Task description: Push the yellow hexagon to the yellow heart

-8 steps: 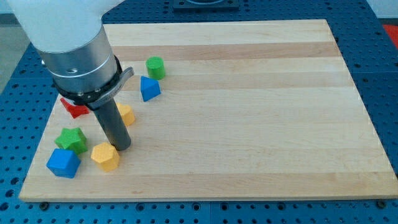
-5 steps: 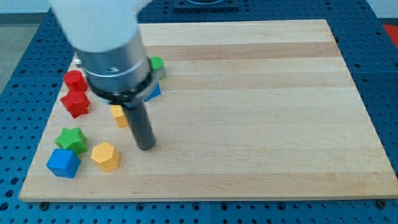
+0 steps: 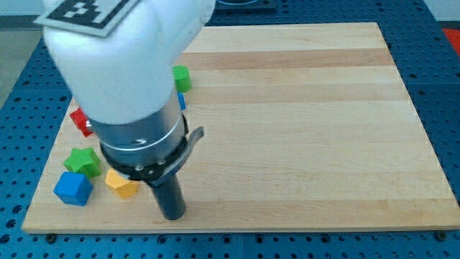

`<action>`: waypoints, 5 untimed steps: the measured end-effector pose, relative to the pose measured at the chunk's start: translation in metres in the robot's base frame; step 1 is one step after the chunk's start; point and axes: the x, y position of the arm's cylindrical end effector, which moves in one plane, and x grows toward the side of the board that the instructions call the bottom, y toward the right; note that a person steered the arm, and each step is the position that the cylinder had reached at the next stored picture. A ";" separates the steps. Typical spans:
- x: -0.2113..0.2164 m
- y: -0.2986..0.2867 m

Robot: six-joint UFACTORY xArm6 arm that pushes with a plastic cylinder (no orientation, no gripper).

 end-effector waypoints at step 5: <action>-0.059 -0.060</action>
